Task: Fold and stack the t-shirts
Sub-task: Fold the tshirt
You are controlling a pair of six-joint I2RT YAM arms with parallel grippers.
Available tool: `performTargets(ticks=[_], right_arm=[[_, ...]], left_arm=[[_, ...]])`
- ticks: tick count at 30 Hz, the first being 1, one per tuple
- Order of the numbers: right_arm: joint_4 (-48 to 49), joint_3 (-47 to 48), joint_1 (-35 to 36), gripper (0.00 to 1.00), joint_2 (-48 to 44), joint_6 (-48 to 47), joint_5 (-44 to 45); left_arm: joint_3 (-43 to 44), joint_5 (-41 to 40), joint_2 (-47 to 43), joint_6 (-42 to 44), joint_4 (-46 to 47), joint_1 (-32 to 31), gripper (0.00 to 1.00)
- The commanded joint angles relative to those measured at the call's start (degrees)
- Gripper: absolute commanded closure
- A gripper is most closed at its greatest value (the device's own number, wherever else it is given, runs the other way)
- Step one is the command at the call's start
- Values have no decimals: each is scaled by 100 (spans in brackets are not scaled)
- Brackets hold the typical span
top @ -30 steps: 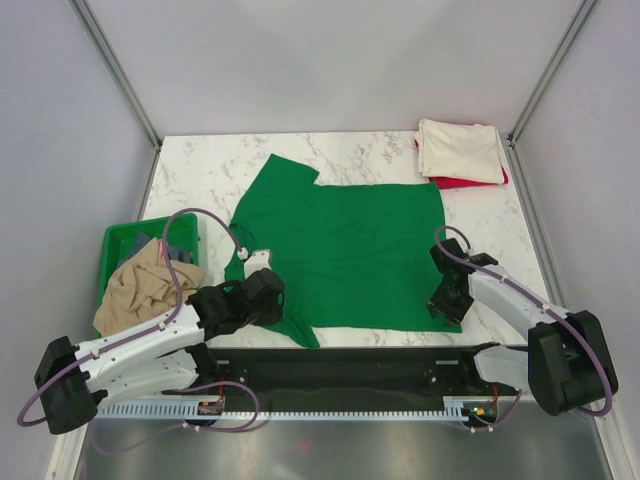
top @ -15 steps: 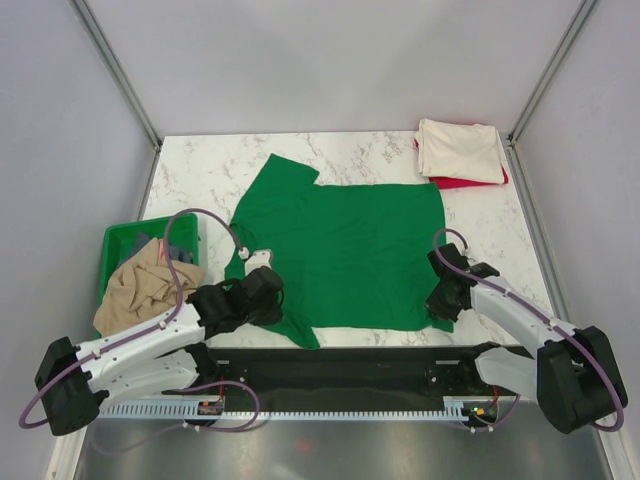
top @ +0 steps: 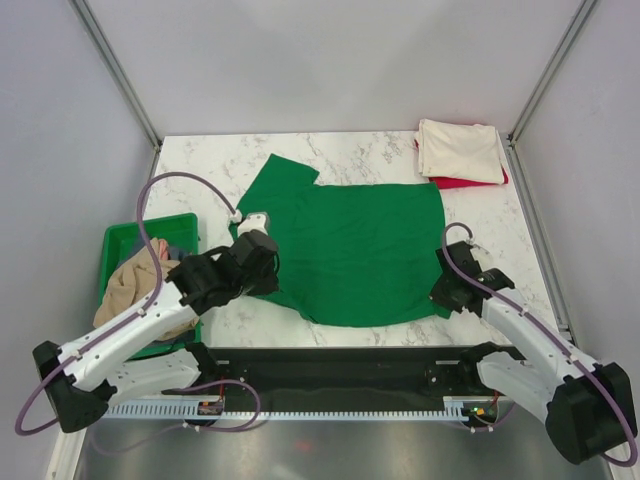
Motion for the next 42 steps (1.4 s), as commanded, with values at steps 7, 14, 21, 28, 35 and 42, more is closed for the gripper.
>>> performTargets(ticks=[7, 14, 21, 28, 35, 42], right_arm=[[1093, 817, 23, 100, 995, -893, 257], [1437, 1467, -38, 100, 1734, -1297, 390], [1666, 1942, -258, 100, 2340, -1561, 434], [1921, 2206, -592, 100, 3026, -1579, 240], [2114, 2417, -812, 96, 3501, -1588, 135], [2105, 3101, -1269, 23, 4028, -1772, -243]], left_arm=[[1057, -255, 1121, 1159, -158, 1054, 98], [1778, -97, 2018, 1651, 61, 1678, 98], [2410, 114, 2932, 1897, 220, 2188, 98], [3044, 229, 4029, 2179, 264, 2680, 98], [3624, 308, 4821, 2355, 246, 2980, 97], [5132, 185, 5551, 2522, -489, 3261, 62]])
